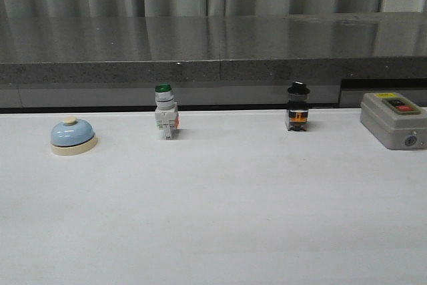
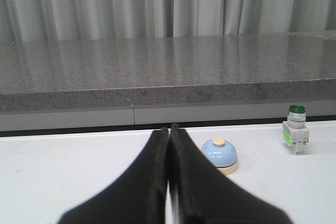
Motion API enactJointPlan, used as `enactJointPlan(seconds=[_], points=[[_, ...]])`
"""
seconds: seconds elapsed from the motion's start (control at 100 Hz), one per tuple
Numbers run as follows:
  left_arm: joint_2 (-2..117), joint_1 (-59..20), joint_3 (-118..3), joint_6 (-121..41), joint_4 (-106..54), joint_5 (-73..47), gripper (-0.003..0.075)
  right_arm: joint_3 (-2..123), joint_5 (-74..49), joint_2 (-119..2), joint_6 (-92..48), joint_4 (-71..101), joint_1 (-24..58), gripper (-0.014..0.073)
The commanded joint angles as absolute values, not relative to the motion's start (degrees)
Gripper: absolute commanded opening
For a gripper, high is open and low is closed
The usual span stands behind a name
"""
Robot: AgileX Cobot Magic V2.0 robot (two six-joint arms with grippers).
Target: Place and press bell with both arms
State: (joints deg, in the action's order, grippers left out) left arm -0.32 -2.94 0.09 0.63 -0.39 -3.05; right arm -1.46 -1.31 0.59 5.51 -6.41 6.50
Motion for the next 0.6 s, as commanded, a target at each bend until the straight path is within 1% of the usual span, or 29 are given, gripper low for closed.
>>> enactJointPlan(seconds=[0.0,0.59], points=[[-1.9,-3.4,2.4,1.1,-0.8,1.7,-0.0020,-0.7,3.5,1.7,5.3,-6.8,6.6,-0.0060],[-1.9,-3.4,2.4,1.1,-0.8,2.5,-0.0020,-0.7,3.5,1.7,5.3,-6.8,6.6,-0.0060]])
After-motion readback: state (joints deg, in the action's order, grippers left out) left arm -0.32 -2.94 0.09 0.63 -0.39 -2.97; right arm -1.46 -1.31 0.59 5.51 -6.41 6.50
